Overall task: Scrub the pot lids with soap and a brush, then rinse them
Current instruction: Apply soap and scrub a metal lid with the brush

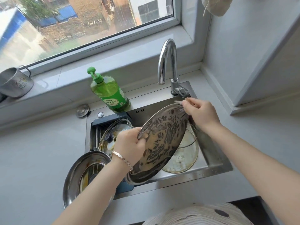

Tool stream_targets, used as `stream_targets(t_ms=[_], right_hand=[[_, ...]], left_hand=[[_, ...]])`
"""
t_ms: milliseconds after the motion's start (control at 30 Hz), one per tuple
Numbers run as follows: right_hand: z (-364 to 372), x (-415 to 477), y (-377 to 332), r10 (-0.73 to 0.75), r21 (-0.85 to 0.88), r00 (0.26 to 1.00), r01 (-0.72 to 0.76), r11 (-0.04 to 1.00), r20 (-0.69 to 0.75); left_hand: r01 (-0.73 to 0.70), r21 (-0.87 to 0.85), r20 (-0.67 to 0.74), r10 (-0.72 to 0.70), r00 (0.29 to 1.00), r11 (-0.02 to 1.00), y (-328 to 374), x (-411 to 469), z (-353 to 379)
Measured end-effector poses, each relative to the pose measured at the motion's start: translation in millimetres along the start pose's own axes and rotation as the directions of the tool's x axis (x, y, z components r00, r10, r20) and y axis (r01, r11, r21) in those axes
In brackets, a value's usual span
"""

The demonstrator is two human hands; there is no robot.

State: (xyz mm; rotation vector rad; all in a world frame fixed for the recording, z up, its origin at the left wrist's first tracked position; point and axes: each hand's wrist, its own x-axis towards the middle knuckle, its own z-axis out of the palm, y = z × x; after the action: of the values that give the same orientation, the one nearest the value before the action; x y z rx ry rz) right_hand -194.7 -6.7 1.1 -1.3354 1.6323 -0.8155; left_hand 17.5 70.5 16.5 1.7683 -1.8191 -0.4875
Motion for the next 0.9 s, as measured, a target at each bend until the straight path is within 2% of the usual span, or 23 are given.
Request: stream_targets(t_ms=[167, 300, 433, 533, 567, 633, 700, 800, 900], right_hand=[[-1.3, 22.7, 49.2, 0.378, 0.254, 0.925, -0.358, 0.898, -0.034], [9.7, 7.4, 78.8, 0.576, 0.417, 0.811, -0.56, 0.716, 0.101], [22.7, -3.5, 105.3, 0.66, 0.394, 0.7, -0.708, 0.587, 0.275], [16.9, -10.1, 114.7, 0.694, 0.325, 0.644, -0.764, 0.557, 0.323], [9.8, -10.2, 112.5, 0.699, 0.327, 0.657, -0.751, 0.573, 0.283], [-9.1, -4.0, 104.1, 0.662, 0.362, 0.742, -0.649, 0.669, 0.106], [-29.9, 0.8, 85.0, 0.521, 0.368, 0.853, -0.48, 0.796, -0.013], [-48.0, 1.9, 50.3, 0.177, 0.218, 0.984, -0.18, 0.959, 0.035], [-51.6, -2.0, 24.5, -0.105, 0.121, 0.974, 0.082, 0.989, 0.199]], left_hand=[[-0.119, -0.215, -0.199, 0.076, 0.977, 0.969, -2.6, -6.4, -12.6], [-0.122, -0.33, -0.269, 0.031, 0.963, 0.936, 3.4, -15.3, -14.7], [-0.022, -0.345, -0.33, -0.099, 0.939, 0.938, -4.3, -24.3, -8.1], [0.054, -0.335, -0.333, -0.172, 0.927, 0.941, -13.8, -22.8, -8.5], [0.082, -0.33, -0.327, -0.195, 0.925, 0.941, -18.8, -20.5, -9.8], [0.113, -0.337, -0.29, -0.218, 0.932, 0.935, -27.1, -14.8, -13.2], [0.12, -0.35, -0.229, -0.209, 0.951, 0.929, -32.3, -8.4, -15.5], [0.054, -0.298, -0.101, -0.088, 0.991, 0.953, -30.7, 2.3, -14.9], [-0.029, -0.271, 0.009, 0.033, 0.999, 0.962, -26.0, 14.6, -11.6]])
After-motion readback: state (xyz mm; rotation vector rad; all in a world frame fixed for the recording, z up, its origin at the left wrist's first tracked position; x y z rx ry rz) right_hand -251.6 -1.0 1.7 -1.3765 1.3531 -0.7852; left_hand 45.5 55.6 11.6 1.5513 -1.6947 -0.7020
